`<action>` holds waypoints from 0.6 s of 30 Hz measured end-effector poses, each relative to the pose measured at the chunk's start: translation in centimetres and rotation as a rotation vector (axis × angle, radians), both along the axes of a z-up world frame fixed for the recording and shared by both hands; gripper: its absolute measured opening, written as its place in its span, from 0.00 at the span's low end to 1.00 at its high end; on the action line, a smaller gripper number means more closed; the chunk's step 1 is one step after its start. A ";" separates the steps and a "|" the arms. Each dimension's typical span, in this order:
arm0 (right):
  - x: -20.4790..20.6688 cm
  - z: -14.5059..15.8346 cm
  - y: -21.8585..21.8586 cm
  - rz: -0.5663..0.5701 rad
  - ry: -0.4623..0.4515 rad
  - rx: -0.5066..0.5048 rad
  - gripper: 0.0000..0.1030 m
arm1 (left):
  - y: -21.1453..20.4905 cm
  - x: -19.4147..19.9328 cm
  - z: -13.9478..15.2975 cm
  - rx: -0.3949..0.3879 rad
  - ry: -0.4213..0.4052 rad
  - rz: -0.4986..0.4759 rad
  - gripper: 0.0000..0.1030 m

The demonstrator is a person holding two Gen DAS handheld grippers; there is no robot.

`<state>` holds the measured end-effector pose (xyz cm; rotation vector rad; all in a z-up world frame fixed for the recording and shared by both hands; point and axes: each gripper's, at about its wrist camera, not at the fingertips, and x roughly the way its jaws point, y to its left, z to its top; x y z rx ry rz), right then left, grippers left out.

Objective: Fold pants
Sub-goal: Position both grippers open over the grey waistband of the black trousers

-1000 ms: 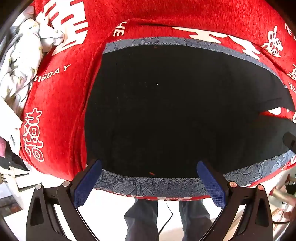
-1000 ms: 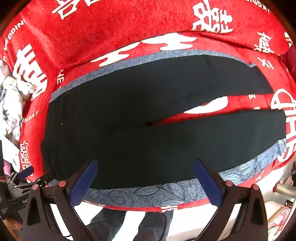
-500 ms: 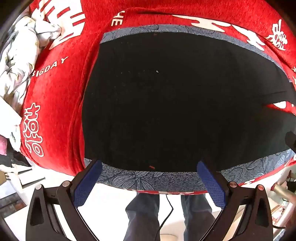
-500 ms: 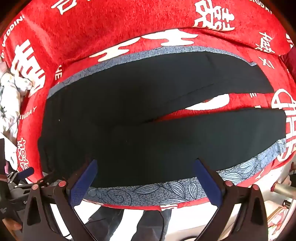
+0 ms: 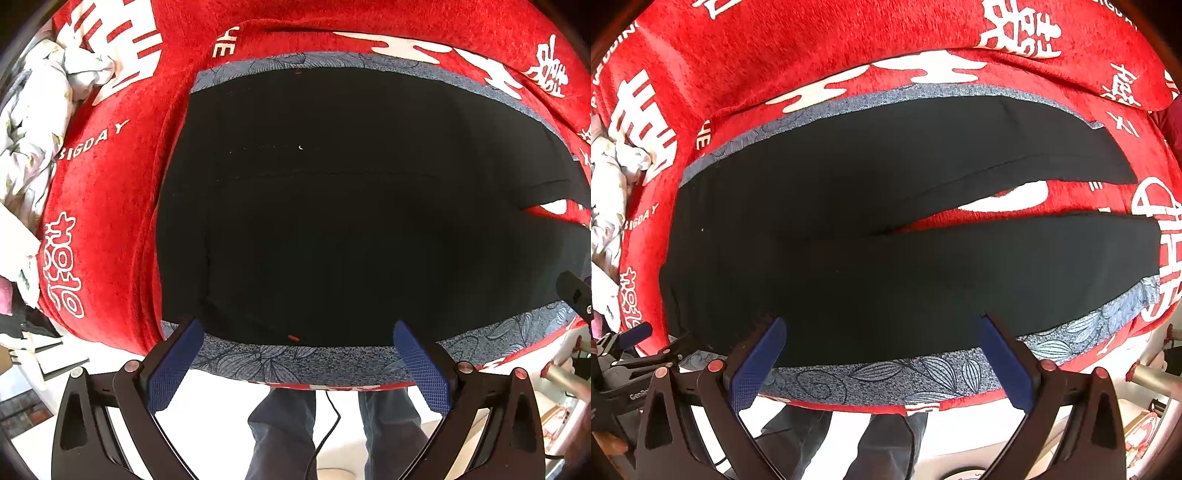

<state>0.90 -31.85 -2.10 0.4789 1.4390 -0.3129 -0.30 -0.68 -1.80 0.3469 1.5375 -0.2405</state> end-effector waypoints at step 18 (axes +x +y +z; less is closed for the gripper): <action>-0.6 -1.5 -0.8 0.013 0.028 -0.005 1.00 | -2.6 0.1 -0.1 0.000 0.015 -0.024 1.00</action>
